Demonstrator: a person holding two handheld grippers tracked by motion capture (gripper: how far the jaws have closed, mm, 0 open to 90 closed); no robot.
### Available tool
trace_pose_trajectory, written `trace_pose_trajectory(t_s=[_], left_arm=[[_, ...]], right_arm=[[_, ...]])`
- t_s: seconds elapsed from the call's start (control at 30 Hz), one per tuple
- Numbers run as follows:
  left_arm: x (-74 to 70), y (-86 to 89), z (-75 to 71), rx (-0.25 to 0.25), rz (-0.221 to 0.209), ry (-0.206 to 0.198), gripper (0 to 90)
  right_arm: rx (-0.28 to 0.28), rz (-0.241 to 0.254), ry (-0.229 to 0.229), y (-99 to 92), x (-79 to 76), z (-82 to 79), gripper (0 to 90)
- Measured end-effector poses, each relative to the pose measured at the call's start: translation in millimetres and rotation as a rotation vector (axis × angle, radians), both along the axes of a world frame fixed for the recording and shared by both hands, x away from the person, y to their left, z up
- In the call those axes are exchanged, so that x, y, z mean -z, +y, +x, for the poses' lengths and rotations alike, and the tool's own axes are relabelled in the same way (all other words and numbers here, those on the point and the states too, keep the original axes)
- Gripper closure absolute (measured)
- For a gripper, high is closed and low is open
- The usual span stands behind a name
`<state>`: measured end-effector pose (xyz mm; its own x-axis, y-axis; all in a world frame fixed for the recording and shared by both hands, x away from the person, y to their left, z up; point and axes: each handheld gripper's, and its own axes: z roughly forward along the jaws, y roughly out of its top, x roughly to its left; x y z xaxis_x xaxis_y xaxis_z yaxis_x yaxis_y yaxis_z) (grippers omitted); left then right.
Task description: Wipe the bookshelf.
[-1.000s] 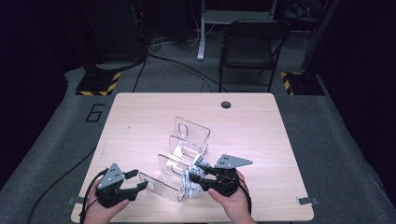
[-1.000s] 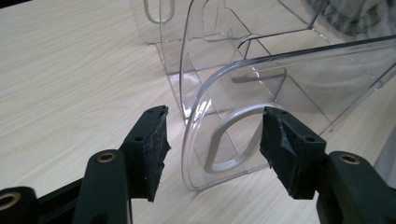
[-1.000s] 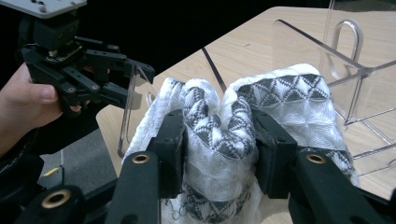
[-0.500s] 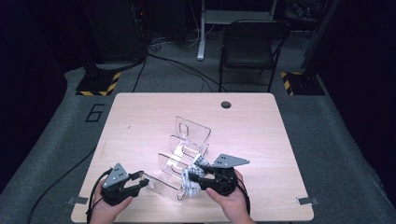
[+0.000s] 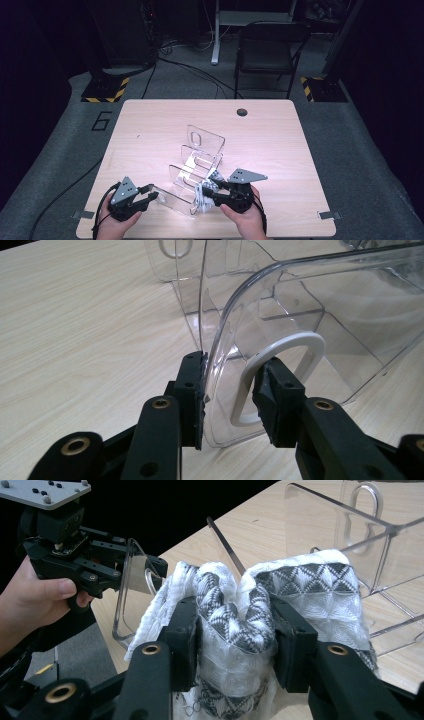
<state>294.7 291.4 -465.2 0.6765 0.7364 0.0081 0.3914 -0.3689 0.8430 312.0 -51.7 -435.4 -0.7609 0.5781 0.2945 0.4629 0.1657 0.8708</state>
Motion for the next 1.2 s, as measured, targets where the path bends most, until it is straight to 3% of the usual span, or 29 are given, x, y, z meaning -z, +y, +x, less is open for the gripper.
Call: trace_pose_trajectory(t_s=[0.1,0.2,0.33,0.47,0.53,0.7,0.83,0.97,1.07,1.2], left_arm=[[0.1,-0.6,-0.9,-0.006,0.003,-0.005,65.6],[0.5,-1.7,-1.9,-0.001,0.002,-0.007,66.0],[0.6,-3.1,-2.7,-0.001,0.008,-0.01,66.4],[1.1,-2.5,-3.2,0.0,0.012,-0.016,66.9],[1.0,-3.7,-4.0,-0.007,0.017,-0.016,67.0],[0.8,-4.0,-3.5,-0.006,0.021,-0.018,67.0],[0.9,-5.4,-4.3,0.004,0.021,-0.021,67.3],[1.5,-5.5,-5.3,0.0,0.019,-0.022,67.5],[1.7,-5.3,-5.5,-0.001,0.019,-0.021,67.5],[1.7,-5.9,-5.9,-0.008,0.023,-0.027,67.5]], right_arm=[[-0.035,-0.006,-0.015,5.9,-3.3,-11.6,59.8],[-0.084,0.001,-0.065,11.2,-11.9,-21.1,59.7],[-0.09,-0.006,-0.109,13.4,-11.2,-22.3,60.2],[-0.093,0.076,-0.057,4.3,1.6,-15.7,60.9],[-0.09,0.09,-0.045,1.7,7.0,-16.3,61.2],[-0.11,0.048,-0.056,0.6,8.8,-17.8,62.0],[-0.124,-0.023,-0.123,1.4,-1.4,-18.5,62.3],[-0.155,-0.053,-0.169,4.6,-8.2,-16.4,62.2],[-0.168,-0.011,-0.134,1.5,-0.7,-13.2,62.5],[-0.17,-0.012,-0.09,-2.3,3.9,-10.4,63.5]])
